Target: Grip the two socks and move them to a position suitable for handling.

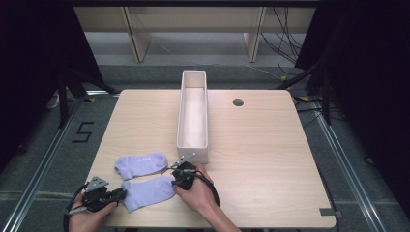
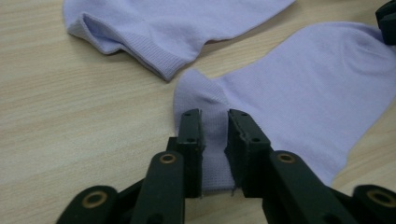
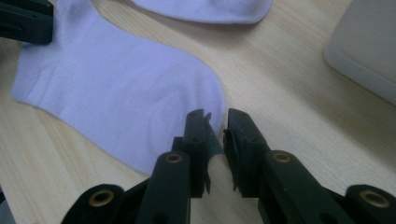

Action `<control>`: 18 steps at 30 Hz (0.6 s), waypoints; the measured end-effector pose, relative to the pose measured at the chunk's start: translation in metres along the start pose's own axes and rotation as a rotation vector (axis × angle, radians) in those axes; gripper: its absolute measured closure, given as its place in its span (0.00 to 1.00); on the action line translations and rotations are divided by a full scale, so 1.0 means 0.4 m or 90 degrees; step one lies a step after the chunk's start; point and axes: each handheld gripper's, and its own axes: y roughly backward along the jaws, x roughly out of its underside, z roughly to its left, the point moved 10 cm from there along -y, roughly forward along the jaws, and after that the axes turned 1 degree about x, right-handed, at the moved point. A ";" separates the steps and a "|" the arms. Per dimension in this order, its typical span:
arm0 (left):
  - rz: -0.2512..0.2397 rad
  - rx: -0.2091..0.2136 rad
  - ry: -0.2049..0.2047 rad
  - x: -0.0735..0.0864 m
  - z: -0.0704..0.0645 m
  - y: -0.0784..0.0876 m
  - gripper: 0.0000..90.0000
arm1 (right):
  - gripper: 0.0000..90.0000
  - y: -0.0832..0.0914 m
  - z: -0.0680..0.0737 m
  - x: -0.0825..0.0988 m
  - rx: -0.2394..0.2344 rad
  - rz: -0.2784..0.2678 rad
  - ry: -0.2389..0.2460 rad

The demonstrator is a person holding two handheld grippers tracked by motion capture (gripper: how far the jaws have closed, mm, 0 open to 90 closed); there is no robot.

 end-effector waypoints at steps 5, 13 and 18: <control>0.016 -0.009 -0.022 0.004 0.007 0.002 0.99 | 0.99 -0.015 0.008 0.005 -0.008 0.024 -0.015; -0.005 0.013 -0.009 -0.002 -0.016 0.007 1.00 | 1.00 0.015 0.007 0.004 -0.014 0.014 -0.018; -0.015 0.032 -0.026 -0.016 -0.049 0.014 1.00 | 1.00 0.063 -0.004 0.015 -0.017 0.006 -0.013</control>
